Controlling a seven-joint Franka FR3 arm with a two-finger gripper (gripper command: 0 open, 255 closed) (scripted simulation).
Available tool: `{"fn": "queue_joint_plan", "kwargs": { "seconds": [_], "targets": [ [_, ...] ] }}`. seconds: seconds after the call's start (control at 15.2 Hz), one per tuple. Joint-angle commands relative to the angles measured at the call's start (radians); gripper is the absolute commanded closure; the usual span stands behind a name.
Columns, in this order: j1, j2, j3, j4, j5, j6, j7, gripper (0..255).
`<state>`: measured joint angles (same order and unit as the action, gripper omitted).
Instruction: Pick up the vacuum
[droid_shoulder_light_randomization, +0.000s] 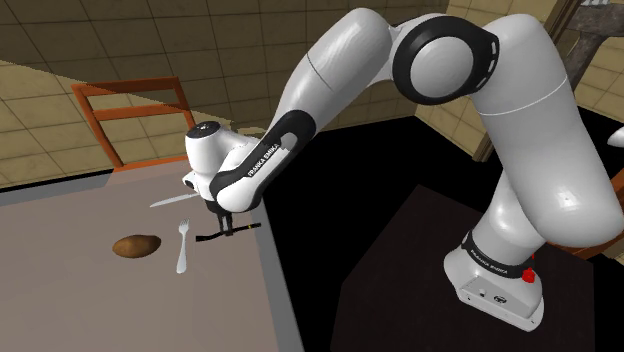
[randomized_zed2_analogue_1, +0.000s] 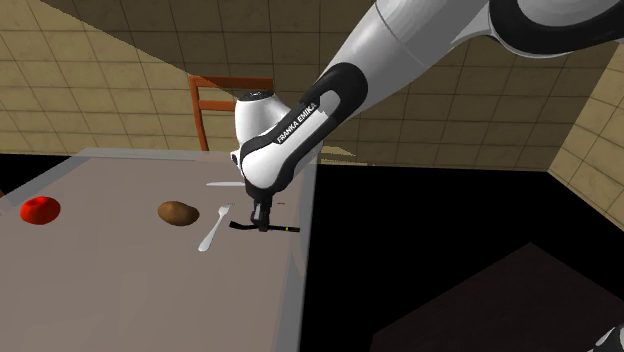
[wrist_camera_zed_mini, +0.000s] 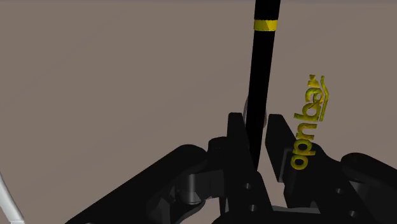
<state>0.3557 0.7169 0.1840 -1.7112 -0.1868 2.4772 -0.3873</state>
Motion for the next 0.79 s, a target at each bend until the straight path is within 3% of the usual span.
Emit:
{"fn": "queue_joint_plan", "kwargs": {
  "seconds": [0.0,0.73],
  "targets": [
    [-0.001,0.001,0.0,-0.001,0.0,0.001,-0.001,255],
    [-0.015,-0.103,0.02,-0.01,0.023,-0.093,-0.015,255]
  ]
}}
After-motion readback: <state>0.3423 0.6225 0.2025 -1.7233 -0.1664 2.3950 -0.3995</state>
